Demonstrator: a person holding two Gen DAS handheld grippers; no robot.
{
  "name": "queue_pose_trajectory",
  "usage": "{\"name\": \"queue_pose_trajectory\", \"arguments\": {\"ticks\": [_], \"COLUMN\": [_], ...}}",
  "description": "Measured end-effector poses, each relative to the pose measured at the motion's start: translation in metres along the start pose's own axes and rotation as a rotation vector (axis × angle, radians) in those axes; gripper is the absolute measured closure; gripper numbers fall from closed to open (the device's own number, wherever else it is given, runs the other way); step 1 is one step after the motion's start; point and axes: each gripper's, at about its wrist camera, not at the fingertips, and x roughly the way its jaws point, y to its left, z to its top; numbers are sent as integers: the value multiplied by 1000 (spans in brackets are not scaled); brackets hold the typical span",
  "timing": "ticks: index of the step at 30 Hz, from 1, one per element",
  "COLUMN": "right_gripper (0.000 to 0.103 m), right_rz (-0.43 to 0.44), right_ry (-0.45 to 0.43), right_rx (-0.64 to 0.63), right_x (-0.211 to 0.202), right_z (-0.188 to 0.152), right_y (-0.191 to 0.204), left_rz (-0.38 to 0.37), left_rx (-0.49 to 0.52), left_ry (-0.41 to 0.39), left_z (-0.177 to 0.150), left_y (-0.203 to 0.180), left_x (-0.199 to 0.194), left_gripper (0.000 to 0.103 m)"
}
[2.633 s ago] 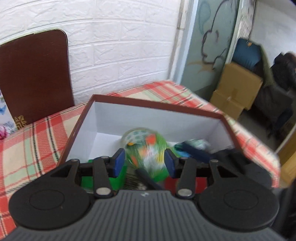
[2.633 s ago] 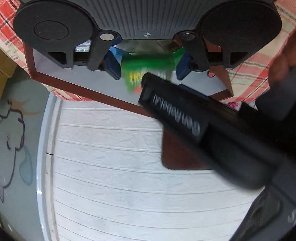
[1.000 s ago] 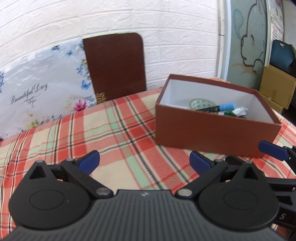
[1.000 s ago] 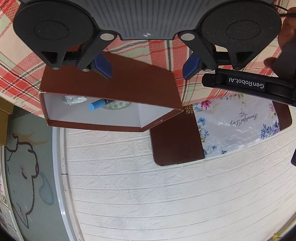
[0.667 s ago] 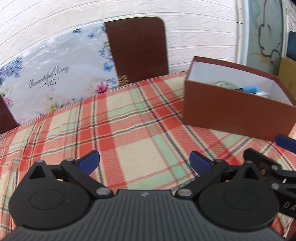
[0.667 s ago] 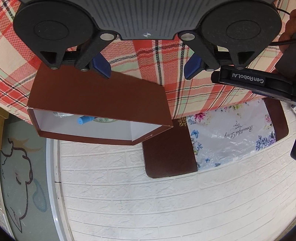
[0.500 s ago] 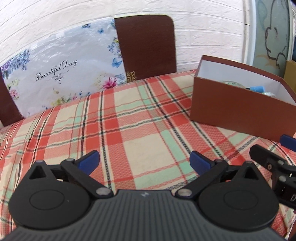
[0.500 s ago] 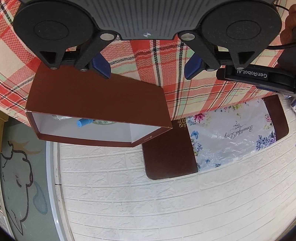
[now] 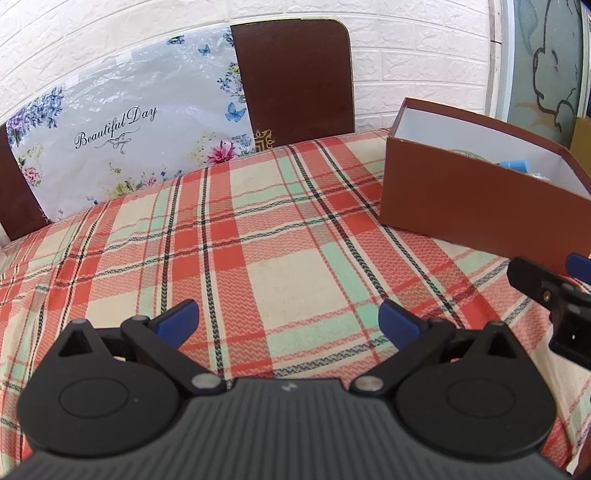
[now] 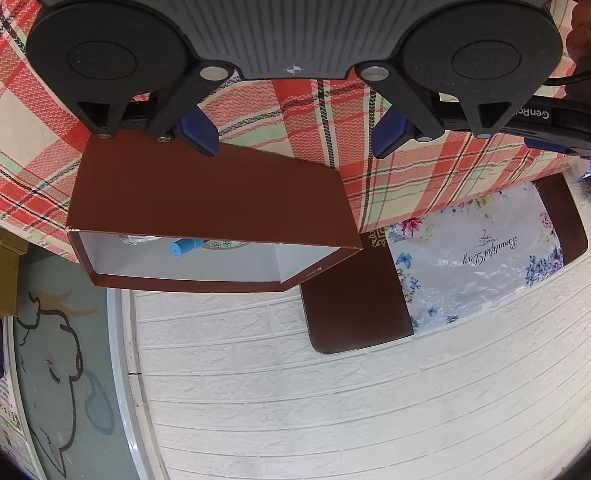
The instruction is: Organize objects
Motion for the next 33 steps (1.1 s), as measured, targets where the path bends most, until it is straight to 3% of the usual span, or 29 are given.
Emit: {"name": "queue_pose_trajectory", "arguments": {"ticks": [9, 33], "right_gripper": [14, 13], "right_rz": [-5, -17], "right_ry": [-5, 12], "right_rx": [18, 46], "right_x": [-2, -1], "right_z": [0, -3], "right_y": [-1, -2], "left_rz": [40, 28], "left_rx": [40, 53], "left_ry": [-6, 88], "left_z": [-2, -9], "left_y": [-6, -18], "left_x": [-2, 5], "left_gripper": [0, 0]}}
